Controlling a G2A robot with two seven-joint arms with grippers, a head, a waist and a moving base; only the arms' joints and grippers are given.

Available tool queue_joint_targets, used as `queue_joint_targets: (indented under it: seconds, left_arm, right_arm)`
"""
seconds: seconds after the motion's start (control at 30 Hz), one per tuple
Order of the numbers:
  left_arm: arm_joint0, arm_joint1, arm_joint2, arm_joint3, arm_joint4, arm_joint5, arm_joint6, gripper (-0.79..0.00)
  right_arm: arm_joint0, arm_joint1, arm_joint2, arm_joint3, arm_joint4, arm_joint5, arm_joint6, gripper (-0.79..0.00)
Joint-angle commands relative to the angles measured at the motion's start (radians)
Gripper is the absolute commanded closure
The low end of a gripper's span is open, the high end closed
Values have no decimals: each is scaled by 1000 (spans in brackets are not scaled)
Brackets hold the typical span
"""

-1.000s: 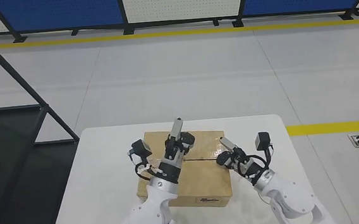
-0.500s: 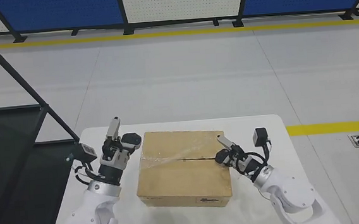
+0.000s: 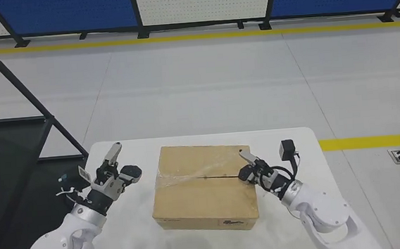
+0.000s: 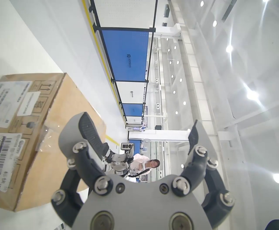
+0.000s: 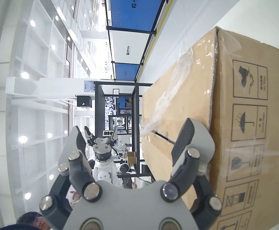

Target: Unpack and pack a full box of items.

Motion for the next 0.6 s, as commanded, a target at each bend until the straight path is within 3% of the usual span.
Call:
queue_joint_targets:
  seconds: [0.0, 0.23, 0.57]
  left_arm:
    - [1, 1, 18, 8, 9, 19, -3, -785]
    - [-62, 2, 118, 96, 82, 101, 29, -785]
    - [-119, -1, 207, 206, 110, 88, 56, -785]
  right_arm:
    - [-1, 0, 1, 0, 0, 1, 1, -785]
    - [-17, 0, -2, -10, -1, -17, -1, -785]
    - [-33, 3, 3, -19, -13, -44, 15, -785]
